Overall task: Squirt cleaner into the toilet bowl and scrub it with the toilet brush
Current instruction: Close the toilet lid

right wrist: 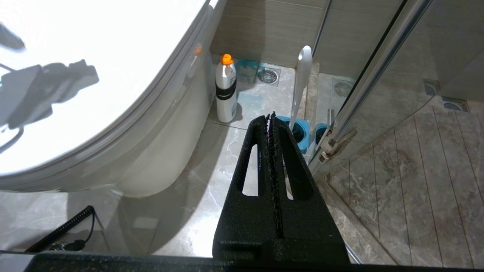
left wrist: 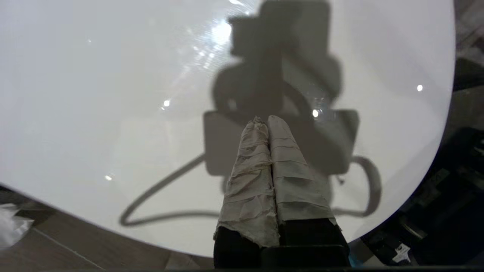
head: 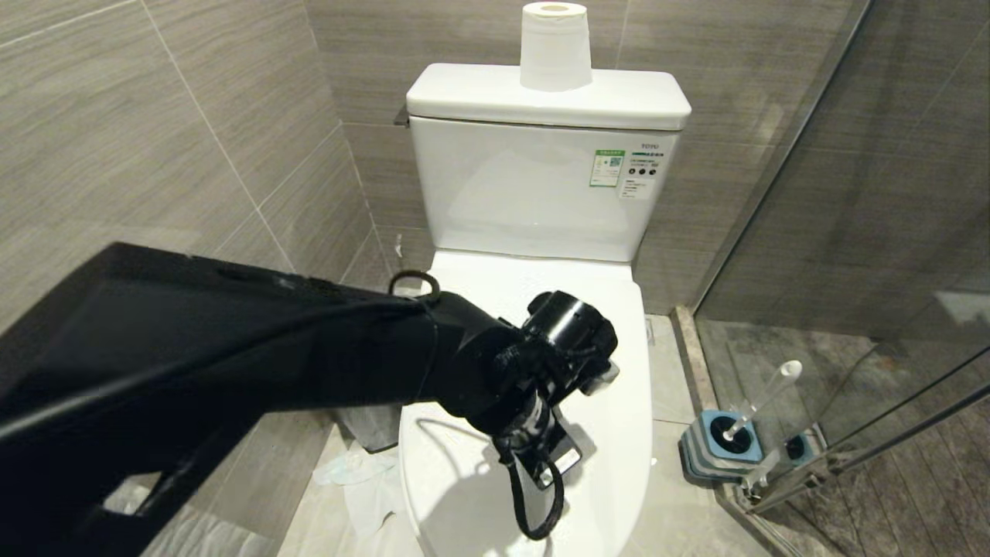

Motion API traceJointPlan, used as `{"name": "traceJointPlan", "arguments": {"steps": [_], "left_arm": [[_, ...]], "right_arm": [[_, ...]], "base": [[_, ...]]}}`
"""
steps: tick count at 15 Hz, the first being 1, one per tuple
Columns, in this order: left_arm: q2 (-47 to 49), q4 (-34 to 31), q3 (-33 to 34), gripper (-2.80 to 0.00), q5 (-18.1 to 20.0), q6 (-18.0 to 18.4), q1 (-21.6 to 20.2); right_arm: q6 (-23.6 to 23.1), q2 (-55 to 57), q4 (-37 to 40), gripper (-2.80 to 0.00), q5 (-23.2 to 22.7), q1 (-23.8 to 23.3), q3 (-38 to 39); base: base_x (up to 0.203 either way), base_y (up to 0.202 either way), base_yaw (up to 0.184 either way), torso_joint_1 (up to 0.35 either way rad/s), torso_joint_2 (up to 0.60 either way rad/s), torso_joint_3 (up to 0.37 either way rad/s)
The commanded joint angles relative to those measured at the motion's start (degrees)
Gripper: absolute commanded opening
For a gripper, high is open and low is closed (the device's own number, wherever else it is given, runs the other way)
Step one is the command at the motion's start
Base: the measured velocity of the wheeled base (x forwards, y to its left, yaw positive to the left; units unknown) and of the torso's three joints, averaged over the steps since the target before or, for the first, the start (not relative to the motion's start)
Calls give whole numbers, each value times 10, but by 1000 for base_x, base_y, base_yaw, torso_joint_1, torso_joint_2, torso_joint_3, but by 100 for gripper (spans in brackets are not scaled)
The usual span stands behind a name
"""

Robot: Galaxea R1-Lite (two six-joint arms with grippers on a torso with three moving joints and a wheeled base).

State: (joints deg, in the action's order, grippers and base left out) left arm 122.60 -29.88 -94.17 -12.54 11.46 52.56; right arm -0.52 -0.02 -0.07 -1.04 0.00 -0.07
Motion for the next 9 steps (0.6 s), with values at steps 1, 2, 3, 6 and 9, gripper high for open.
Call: {"name": "traceJointPlan", "arguments": {"steps": [1,2,3,6,9], "left_arm": [[-70,-15,-15,-280,-3,1,-11],[-95,-25,-17,-280,-3,1,-18],[-119,-33,-17,-280,-3,0,-26],[-201,-68,-26,-280,2,-1,-56],[-276,-121,-51,-280,31,-14,-120]], "right_arm": [[0,0,0,-280,0,0,0],[0,0,0,-280,0,0,0],[0,0,0,-280,0,0,0],[0,0,0,-280,0,0,0],[0,0,0,-280,0,0,0]], "base": [[0,0,0,0,0,0],[0,0,0,0,0,0],[0,0,0,0,0,0],[0,0,0,0,0,0],[0,0,0,0,0,0]]}}
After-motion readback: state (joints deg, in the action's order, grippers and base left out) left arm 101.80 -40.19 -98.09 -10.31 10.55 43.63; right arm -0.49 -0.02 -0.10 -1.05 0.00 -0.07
